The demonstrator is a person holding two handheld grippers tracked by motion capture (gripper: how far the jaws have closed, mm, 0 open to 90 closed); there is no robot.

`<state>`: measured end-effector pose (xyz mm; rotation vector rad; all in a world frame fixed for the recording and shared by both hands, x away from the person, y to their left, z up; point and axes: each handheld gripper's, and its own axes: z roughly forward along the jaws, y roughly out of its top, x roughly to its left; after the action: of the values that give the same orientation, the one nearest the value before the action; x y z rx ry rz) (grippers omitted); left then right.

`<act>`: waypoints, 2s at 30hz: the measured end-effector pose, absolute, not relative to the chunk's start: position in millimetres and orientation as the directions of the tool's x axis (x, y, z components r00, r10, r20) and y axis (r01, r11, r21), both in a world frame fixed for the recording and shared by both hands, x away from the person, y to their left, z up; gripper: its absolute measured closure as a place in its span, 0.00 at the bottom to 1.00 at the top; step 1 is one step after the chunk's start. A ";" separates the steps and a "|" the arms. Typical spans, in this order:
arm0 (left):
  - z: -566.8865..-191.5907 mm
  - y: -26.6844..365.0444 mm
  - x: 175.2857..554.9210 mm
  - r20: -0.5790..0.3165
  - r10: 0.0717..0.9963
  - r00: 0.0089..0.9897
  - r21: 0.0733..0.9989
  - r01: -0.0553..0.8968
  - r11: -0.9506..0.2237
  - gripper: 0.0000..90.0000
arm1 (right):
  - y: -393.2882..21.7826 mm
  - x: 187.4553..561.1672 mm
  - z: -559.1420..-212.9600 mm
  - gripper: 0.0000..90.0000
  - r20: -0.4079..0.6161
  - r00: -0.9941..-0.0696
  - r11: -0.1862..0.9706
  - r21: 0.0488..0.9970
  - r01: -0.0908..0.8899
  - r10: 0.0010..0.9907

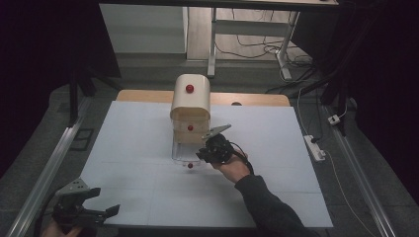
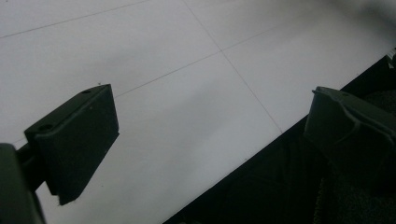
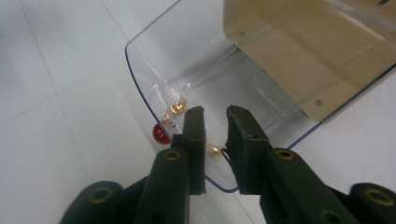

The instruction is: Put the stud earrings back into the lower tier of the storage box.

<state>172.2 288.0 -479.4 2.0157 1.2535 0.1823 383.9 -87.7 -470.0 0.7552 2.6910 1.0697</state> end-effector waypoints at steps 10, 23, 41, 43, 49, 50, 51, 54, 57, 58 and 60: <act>-479.3 287.9 172.1 -0.252 0.822 0.511 0.653 0.716 -0.246 0.03 | -94.8 382.7 -457.6 0.66 0.055 -0.856 0.600 0.690 0.405 0.515; -479.4 288.6 172.4 -0.257 0.822 0.509 0.653 0.718 -0.241 0.03 | -101.7 377.5 -452.5 0.46 0.050 -0.844 0.589 0.695 0.414 0.534; -480.0 289.5 173.0 -0.265 0.821 0.505 0.647 0.725 -0.237 0.03 | -112.5 373.3 -450.4 0.09 0.048 -0.835 0.592 0.683 0.428 0.548; -480.0 289.4 173.0 -0.265 0.821 0.506 0.647 0.725 -0.237 0.03 | -115.2 372.5 -448.0 0.07 0.058 -0.833 0.582 0.689 0.431 0.550; -480.0 289.6 172.7 -0.266 0.819 0.508 0.649 0.723 -0.237 0.03 | -121.9 367.6 -444.8 0.02 0.068 -0.836 0.573 0.698 0.430 0.544; -480.0 289.6 172.6 -0.266 0.818 0.509 0.650 0.722 -0.238 0.03 | -122.4 366.4 -444.7 0.02 0.077 -0.836 0.570 0.698 0.434 0.544; -479.9 289.5 172.5 -0.265 0.817 0.511 0.651 0.721 -0.239 0.03 | -123.2 365.5 -444.6 0.02 0.075 -0.837 0.570 0.699 0.432 0.542; -479.8 289.3 172.2 -0.264 0.816 0.515 0.653 0.717 -0.242 0.03 | -125.1 362.3 -444.2 0.01 0.079 -0.841 0.565 0.707 0.426 0.535; -479.6 289.1 172.0 -0.264 0.814 0.518 0.656 0.715 -0.242 0.03 | -127.7 359.3 -442.8 0.01 0.075 -0.844 0.567 0.709 0.419 0.531; -479.6 289.2 171.9 -0.264 0.813 0.519 0.657 0.714 -0.242 0.02 | -128.5 358.4 -442.7 0.01 0.075 -0.846 0.567 0.711 0.416 0.527; -479.5 289.2 171.8 -0.264 0.812 0.520 0.658 0.713 -0.243 0.02 | -130.4 357.0 -442.4 0.01 0.076 -0.850 0.567 0.713 0.413 0.522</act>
<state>171.8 289.2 -479.5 2.0075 1.2404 0.1682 357.0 -130.4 -442.4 0.7959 2.6526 1.1493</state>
